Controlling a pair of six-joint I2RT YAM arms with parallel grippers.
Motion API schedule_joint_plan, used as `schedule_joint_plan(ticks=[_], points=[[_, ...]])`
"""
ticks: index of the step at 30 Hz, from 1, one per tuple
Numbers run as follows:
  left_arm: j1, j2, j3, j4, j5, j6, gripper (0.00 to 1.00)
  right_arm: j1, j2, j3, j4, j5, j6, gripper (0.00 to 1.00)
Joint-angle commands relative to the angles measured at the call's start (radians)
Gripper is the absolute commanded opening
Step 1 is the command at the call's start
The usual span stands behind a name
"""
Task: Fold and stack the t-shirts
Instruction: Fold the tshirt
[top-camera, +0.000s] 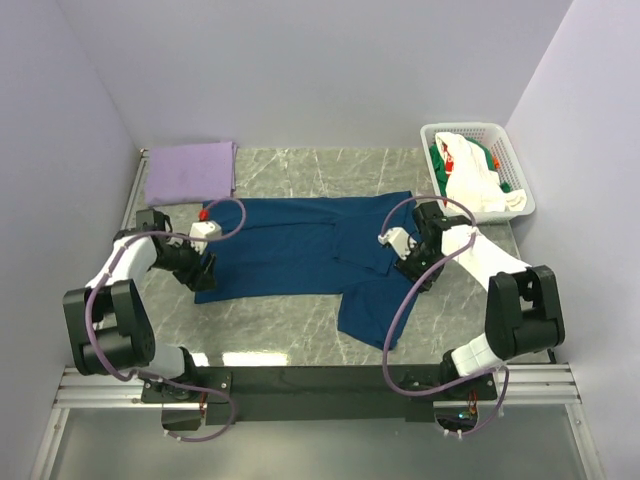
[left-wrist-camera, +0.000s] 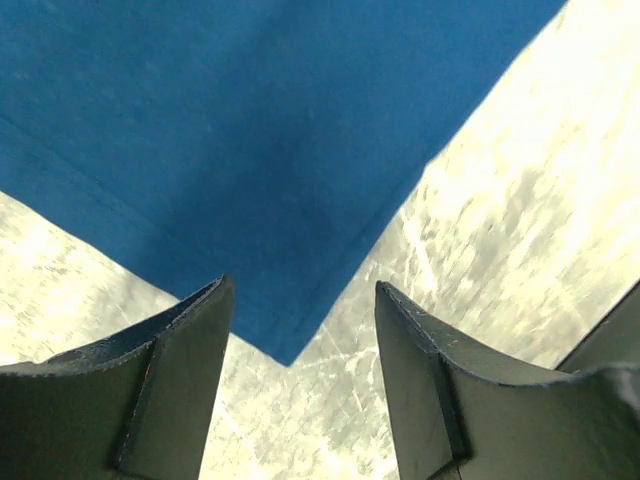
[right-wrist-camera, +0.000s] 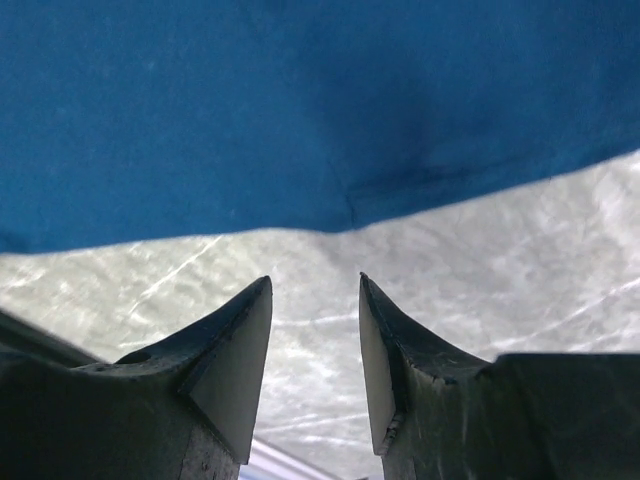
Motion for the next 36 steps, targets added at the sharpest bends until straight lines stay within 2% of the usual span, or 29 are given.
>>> schedule_joint_plan(ticks=[1, 14, 17, 21, 22, 24, 25, 26, 31, 34, 36], points=[[-0.017, -0.058, -0.044, 0.048, -0.072, 0.112, 0.64, 0.016, 0.019, -0.007, 0.127, 0.014, -0.025, 0.47], [-0.057, -0.049, -0.129, 0.133, -0.150, 0.201, 0.65, 0.060, 0.097, -0.060, 0.175, 0.028, -0.020, 0.48], [-0.066, -0.049, -0.159, 0.154, -0.179, 0.220, 0.65, 0.059, 0.110, -0.086, 0.199, 0.048, -0.029, 0.46], [-0.097, -0.046, -0.209, 0.220, -0.219, 0.235, 0.65, 0.059, 0.133, -0.100, 0.216, 0.063, -0.029, 0.30], [-0.101, -0.045, -0.225, 0.229, -0.230, 0.238, 0.64, 0.059, 0.137, -0.096, 0.215, 0.065, -0.026, 0.22], [-0.109, -0.044, -0.245, 0.245, -0.257, 0.260, 0.63, 0.059, 0.143, -0.088, 0.210, 0.071, -0.022, 0.14], [-0.109, -0.045, -0.268, 0.264, -0.270, 0.269, 0.63, 0.060, 0.143, -0.083, 0.206, 0.072, -0.020, 0.04], [-0.111, -0.045, -0.279, 0.278, -0.283, 0.282, 0.61, 0.060, 0.147, -0.079, 0.198, 0.072, -0.020, 0.00], [-0.111, -0.049, -0.322, 0.280, -0.345, 0.338, 0.54, 0.060, 0.145, -0.074, 0.190, 0.080, -0.022, 0.00], [-0.109, -0.085, -0.325, 0.257, -0.336, 0.344, 0.59, 0.059, 0.137, -0.074, 0.181, 0.091, -0.011, 0.00], [-0.109, -0.116, -0.319, 0.210, -0.328, 0.353, 0.61, 0.057, 0.127, -0.070, 0.166, 0.092, -0.006, 0.14]])
